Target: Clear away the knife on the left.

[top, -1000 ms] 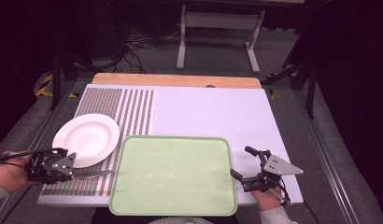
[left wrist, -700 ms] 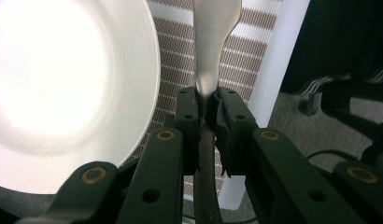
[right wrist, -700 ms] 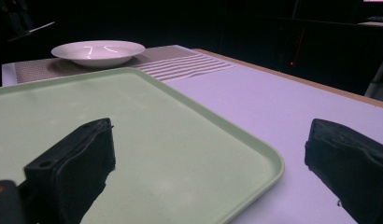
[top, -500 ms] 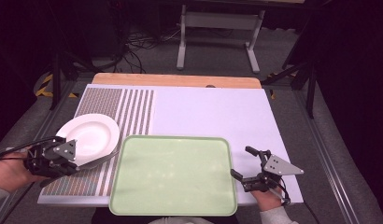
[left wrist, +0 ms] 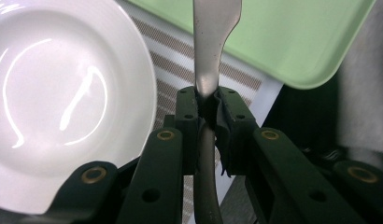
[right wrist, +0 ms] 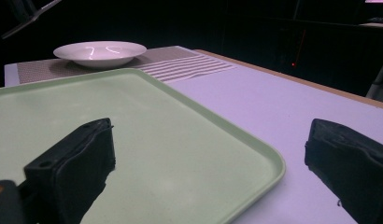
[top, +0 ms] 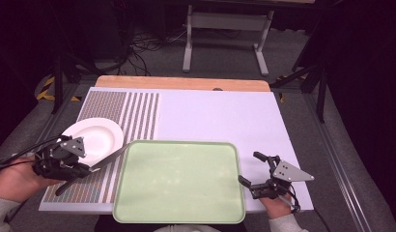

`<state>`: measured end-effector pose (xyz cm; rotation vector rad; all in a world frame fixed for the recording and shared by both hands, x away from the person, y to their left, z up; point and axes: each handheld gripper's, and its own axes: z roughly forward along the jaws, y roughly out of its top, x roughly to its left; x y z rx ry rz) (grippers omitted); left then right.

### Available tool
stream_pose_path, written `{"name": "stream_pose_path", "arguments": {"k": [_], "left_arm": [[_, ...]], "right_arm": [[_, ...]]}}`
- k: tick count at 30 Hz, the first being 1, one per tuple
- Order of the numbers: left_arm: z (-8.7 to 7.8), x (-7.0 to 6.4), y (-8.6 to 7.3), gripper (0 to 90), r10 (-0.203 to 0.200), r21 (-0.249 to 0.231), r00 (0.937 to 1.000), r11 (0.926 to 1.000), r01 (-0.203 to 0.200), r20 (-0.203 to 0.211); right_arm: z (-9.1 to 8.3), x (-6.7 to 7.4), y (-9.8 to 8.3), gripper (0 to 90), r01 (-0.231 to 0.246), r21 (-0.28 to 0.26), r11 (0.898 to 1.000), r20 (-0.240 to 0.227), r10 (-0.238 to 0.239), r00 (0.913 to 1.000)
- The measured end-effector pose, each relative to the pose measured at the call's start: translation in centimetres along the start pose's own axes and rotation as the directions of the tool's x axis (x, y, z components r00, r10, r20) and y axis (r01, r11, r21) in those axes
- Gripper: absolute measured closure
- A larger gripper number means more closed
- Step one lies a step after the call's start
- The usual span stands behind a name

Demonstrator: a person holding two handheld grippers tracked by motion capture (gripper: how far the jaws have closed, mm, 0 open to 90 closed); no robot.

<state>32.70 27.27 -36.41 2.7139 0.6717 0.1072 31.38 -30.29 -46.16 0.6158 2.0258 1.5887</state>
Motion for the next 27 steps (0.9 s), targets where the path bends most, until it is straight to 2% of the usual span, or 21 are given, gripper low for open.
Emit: {"name": "stream_pose_path", "arguments": {"k": [6,12,16,19,21,27], "left_arm": [[0.4,-0.3,0.7,80.1,-0.053,-0.057,0.998,0.9969,0.055,0.036],[0.7,-0.6,1.6,80.1,-0.093,-0.117,0.9932,0.988,0.1,0.07],[1.3,-1.0,2.1,80.1,-0.099,-0.143,0.9905,0.9834,0.112,0.096],[1.7,-1.2,2.5,80.0,-0.103,-0.169,0.9908,0.9787,0.117,0.088],[2.1,-1.3,2.8,80.0,-0.106,-0.18,0.9896,0.9761,0.123,0.097],[3.3,-1.9,3.6,80.1,-0.103,-0.189,0.9863,0.9738,0.126,0.129]], "right_arm": [[0.0,0.0,0.0,2.2,0.0,0.0,1.0,-0.001,0.0,1.0],[0.0,0.0,0.0,2.2,0.002,0.001,1.0,-0.002,-0.002,1.0],[-0.1,0.0,0.0,2.2,0.004,0.002,1.0,-0.001,-0.004,1.0],[-0.1,0.0,0.0,2.2,0.003,0.002,1.0,-0.001,-0.003,1.0],[-0.1,0.0,0.0,2.2,0.005,0.003,1.0,-0.002,-0.005,1.0],[0.0,0.0,0.0,2.2,0.007,0.002,1.0,-0.004,-0.006,1.0]]}}
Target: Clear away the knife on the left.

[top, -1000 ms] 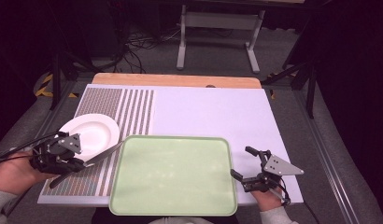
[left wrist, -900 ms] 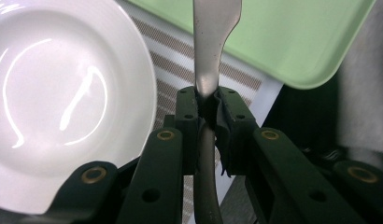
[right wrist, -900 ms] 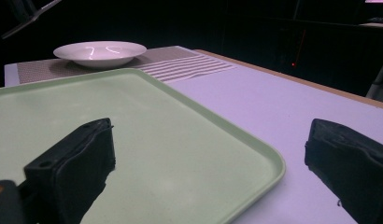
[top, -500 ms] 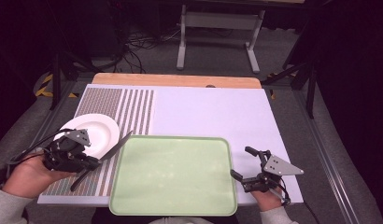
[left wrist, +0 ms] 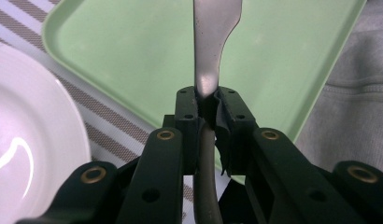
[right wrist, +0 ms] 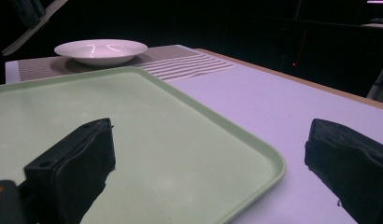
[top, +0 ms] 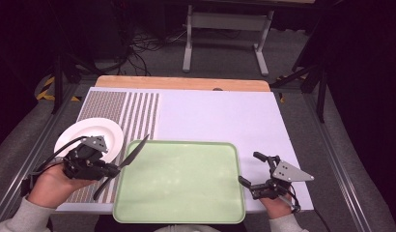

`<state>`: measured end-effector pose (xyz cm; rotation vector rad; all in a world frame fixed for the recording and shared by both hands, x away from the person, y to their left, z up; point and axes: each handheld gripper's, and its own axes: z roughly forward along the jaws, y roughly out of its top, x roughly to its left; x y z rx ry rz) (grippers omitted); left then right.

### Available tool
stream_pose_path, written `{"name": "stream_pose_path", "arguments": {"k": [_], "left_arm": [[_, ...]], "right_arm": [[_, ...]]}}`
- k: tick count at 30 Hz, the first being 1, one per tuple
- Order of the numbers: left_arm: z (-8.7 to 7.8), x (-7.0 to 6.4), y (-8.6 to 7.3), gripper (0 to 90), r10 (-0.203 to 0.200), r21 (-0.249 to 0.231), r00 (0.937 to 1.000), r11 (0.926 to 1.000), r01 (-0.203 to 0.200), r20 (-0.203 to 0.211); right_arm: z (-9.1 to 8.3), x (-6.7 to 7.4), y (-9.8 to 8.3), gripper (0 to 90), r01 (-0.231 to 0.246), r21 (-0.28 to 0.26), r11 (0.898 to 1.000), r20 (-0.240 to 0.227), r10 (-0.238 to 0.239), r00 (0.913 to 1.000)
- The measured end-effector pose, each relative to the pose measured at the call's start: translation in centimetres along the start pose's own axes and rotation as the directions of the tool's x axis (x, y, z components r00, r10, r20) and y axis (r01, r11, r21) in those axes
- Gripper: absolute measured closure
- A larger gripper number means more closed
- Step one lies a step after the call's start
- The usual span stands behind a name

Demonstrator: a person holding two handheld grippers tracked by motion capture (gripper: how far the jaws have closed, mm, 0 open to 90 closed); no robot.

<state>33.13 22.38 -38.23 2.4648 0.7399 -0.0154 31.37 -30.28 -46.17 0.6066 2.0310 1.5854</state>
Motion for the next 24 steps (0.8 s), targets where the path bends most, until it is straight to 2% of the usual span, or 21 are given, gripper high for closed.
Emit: {"name": "stream_pose_path", "arguments": {"k": [3,11,15,24], "left_arm": [[0.5,-0.3,0.3,80.0,0.005,-0.01,0.9998,0.9999,-0.005,0.021],[1.7,-1.1,1.0,80.0,0.009,-0.022,0.999,0.9997,-0.008,0.044],[2.8,-1.6,1.1,80.0,0.014,-0.03,0.9979,0.9995,-0.012,0.063],[4.3,-1.8,1.6,80.0,0.006,-0.019,0.9948,0.9998,-0.004,0.102]], "right_arm": [[0.0,0.0,0.0,2.2,0.0,0.002,1.0,0.001,0.0,1.0],[-0.1,0.0,0.0,2.2,0.002,0.003,1.0,0.001,-0.002,1.0],[-0.1,0.0,0.0,2.2,0.002,0.003,1.0,0.001,-0.002,1.0],[0.0,0.0,-0.1,2.2,0.003,0.006,1.0,-0.002,-0.003,1.0]]}}
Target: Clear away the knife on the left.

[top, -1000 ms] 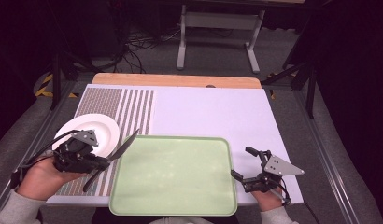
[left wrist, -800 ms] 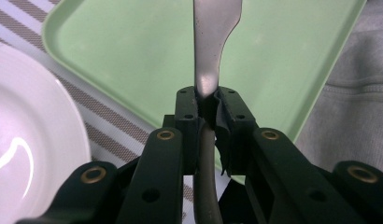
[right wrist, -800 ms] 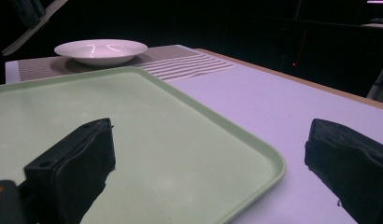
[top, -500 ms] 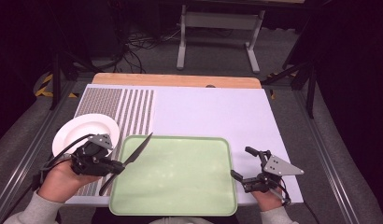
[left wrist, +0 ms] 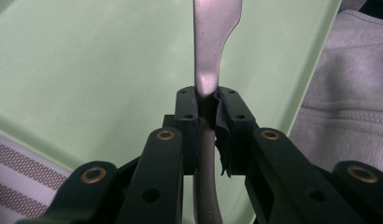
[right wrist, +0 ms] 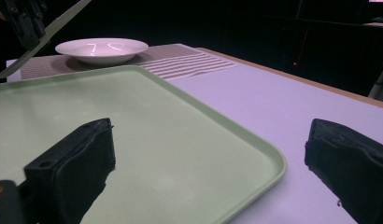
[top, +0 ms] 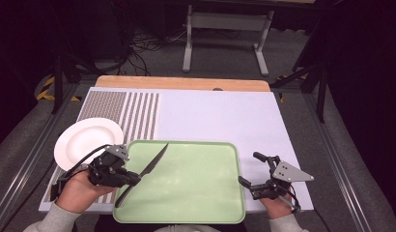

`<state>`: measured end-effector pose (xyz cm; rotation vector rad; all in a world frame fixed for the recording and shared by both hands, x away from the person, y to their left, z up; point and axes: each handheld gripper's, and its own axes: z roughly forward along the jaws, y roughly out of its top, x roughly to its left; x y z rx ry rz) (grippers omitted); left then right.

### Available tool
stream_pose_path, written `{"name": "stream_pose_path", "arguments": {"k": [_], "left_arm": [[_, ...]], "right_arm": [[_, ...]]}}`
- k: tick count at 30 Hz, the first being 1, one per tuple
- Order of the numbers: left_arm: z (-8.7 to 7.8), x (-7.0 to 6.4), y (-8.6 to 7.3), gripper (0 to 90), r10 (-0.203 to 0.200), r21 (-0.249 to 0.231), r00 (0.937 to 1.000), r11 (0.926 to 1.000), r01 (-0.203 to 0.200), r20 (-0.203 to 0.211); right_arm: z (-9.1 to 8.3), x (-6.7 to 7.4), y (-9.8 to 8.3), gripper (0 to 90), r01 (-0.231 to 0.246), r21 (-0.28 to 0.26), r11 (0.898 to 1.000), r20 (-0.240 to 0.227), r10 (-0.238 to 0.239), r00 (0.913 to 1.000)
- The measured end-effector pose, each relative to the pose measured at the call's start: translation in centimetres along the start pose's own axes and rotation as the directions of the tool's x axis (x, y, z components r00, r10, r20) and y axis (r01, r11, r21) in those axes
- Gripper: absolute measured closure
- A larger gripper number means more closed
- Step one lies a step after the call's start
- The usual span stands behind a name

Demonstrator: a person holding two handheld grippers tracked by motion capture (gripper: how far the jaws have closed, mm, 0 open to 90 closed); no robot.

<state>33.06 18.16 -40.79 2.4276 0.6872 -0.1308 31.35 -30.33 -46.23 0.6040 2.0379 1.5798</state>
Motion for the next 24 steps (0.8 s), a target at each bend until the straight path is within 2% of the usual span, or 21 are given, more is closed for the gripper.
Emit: {"name": "stream_pose_path", "arguments": {"k": [2,7,12,20,21,24], "left_arm": [[0.5,0.0,0.1,80.1,0.006,0.008,1.0,1.0,-0.006,0.001],[1.7,0.1,0.1,80.0,-0.013,0.031,0.9999,0.9994,0.013,0.01],[2.2,0.2,0.1,80.0,-0.019,0.049,0.9997,0.9987,0.018,0.016],[2.9,0.2,0.2,80.0,-0.031,0.089,0.9995,0.9956,0.031,-0.011],[3.1,0.3,0.2,80.0,-0.017,0.089,0.9998,0.9959,0.018,-0.011],[3.5,0.3,0.3,80.0,-0.027,0.106,0.9994,0.9939,0.029,-0.021]], "right_arm": [[0.0,0.0,0.0,2.2,0.001,0.001,1.0,0.0,-0.001,1.0],[0.0,0.0,0.0,2.2,0.001,0.0,1.0,0.001,-0.001,1.0],[0.0,0.0,0.0,2.2,0.001,0.002,1.0,0.001,-0.001,1.0],[-0.1,0.0,-0.1,2.2,0.002,0.003,1.0,0.002,-0.002,1.0],[-0.1,0.0,-0.1,2.2,0.002,0.003,1.0,0.002,-0.002,1.0],[-0.1,0.0,0.0,2.2,0.003,0.002,1.0,0.002,-0.003,1.0]]}}
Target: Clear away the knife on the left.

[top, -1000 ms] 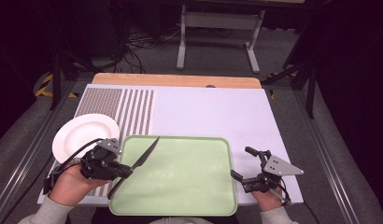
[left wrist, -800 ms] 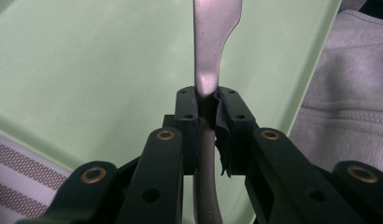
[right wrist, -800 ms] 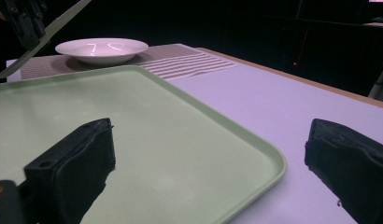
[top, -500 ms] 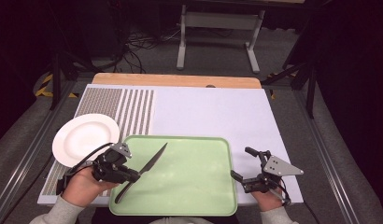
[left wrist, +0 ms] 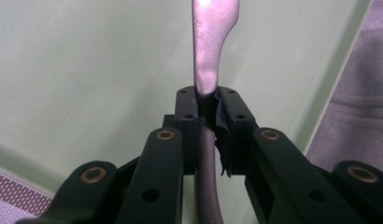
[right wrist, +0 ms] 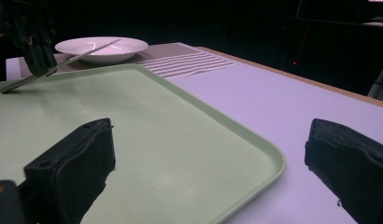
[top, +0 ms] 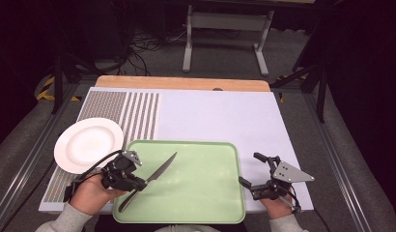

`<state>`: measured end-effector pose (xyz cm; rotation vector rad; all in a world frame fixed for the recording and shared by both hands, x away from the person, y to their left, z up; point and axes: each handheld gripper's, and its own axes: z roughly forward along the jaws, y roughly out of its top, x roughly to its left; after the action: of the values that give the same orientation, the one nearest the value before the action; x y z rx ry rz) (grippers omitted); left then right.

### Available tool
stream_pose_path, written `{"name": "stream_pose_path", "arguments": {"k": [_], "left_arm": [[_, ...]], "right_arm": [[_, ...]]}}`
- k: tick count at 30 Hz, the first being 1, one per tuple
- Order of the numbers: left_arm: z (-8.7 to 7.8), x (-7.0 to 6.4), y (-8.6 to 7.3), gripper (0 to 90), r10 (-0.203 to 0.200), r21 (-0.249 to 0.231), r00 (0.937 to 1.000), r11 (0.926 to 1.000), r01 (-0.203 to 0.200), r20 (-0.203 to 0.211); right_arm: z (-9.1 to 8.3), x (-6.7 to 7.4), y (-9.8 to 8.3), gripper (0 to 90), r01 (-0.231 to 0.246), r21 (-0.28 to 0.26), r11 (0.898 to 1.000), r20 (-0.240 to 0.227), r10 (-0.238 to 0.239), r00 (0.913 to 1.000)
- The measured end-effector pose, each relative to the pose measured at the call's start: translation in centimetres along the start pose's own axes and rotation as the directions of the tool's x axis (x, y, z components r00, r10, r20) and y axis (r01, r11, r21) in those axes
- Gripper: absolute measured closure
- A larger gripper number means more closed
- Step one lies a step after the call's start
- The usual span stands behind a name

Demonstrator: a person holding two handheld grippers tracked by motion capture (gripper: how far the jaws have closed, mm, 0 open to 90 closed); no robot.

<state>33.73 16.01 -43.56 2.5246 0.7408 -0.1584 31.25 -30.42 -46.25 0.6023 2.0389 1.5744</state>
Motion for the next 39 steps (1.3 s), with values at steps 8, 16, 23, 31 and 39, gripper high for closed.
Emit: {"name": "stream_pose_path", "arguments": {"k": [8,16,23,31,39], "left_arm": [[0.7,0.1,0.3,79.8,-0.061,0.025,0.9978,0.9978,0.062,-0.023],[1.5,0.1,0.6,79.8,-0.087,0.059,0.9948,0.9942,0.09,-0.054],[2.0,0.1,0.6,79.7,-0.098,0.078,0.9929,0.9917,0.103,-0.068],[2.3,0.2,0.6,79.6,-0.11,0.095,0.9915,0.9887,0.116,-0.069],[2.6,0.4,0.6,79.4,-0.118,0.109,0.9901,0.986,0.126,-0.075]], "right_arm": [[0.0,0.0,0.0,2.2,-0.001,0.0,1.0,-0.001,0.001,1.0],[0.0,0.0,0.0,2.2,0.002,0.003,1.0,-0.003,-0.002,1.0],[0.0,0.0,0.0,2.2,0.002,0.004,1.0,-0.004,-0.002,1.0],[0.0,0.0,0.0,2.4,0.001,0.005,1.0,-0.006,-0.001,1.0],[0.0,0.0,0.0,2.5,0.001,0.007,1.0,-0.008,-0.001,1.0]]}}
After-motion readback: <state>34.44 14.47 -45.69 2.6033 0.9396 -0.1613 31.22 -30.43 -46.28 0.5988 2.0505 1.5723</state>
